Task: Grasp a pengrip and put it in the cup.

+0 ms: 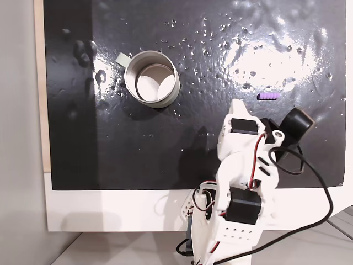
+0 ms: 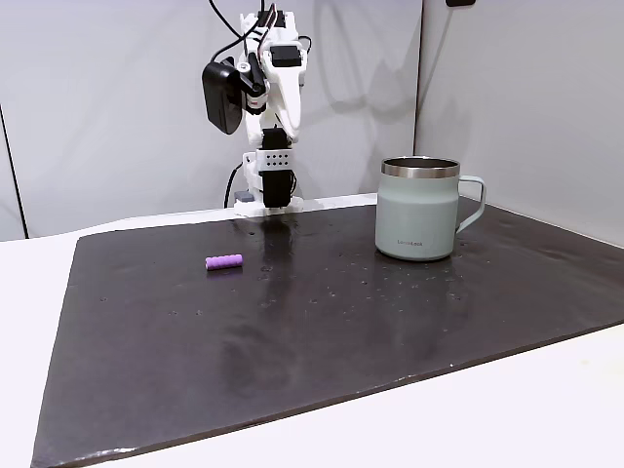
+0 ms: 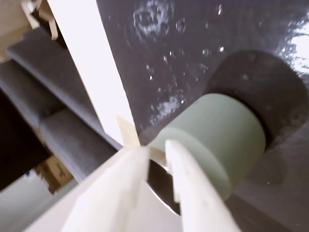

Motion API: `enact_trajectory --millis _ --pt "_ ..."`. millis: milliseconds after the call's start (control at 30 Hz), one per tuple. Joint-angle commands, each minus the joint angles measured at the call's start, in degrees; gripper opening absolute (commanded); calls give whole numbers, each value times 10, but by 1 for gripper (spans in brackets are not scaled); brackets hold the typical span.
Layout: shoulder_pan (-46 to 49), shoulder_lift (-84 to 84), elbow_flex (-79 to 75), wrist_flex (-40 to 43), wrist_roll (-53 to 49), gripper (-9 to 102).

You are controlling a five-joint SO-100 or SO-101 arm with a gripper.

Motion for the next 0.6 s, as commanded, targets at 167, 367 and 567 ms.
enact_trajectory --millis 167,367,567 --pt "97 -201 -219 89 -77 16" --pt "147 -311 -263 97 -134 20" --pt "180 -453 -307 105 -219 24"
